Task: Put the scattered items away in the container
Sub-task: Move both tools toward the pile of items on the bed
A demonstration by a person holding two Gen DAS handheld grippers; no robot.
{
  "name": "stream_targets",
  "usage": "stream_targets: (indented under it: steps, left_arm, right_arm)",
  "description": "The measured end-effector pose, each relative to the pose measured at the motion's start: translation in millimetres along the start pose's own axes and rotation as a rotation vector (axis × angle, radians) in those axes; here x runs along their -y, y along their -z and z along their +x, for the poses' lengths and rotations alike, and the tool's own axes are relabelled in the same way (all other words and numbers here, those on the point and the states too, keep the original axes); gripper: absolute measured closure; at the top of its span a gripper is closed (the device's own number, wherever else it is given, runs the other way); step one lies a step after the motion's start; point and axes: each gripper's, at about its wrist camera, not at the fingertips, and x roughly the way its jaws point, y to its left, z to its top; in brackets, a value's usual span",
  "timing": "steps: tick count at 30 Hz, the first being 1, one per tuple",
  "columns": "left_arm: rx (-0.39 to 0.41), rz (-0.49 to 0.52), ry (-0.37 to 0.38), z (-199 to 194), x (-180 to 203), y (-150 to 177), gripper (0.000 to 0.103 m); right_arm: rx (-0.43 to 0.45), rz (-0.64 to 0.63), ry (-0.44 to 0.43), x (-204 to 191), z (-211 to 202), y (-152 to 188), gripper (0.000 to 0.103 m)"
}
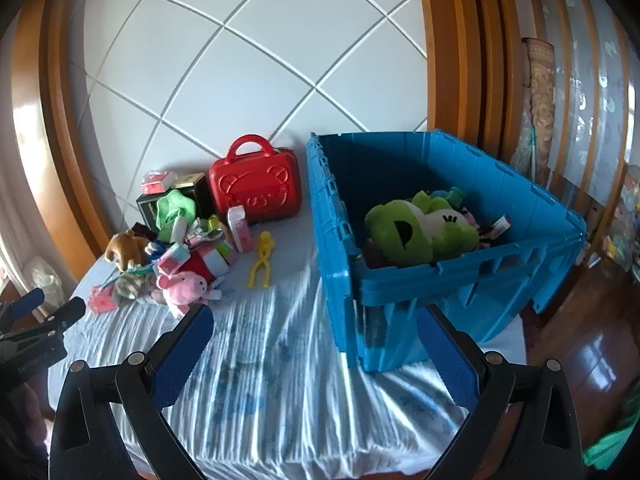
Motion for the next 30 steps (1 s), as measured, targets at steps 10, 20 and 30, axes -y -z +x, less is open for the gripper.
stream_targets:
  steps: [10, 20, 30]
  left_arm:
    - [-0.052, -0.085, -0.110, 24, -37, 9, 0.012]
    - [-0.194, -0.142, -0.293, 114, -152, 19, 0.012]
    - [-0.334, -0.124, -0.189, 249, -208, 10, 0.012]
  right_arm:
    - [-0.028, -0.050, -0.062, -17, 31, -7, 0.000]
    - [-0.009, -0.204, -0.190, -114, 90, -15, 0.000]
    - [-0.253, -0.134, -0.216, -194, 229, -18, 0.000]
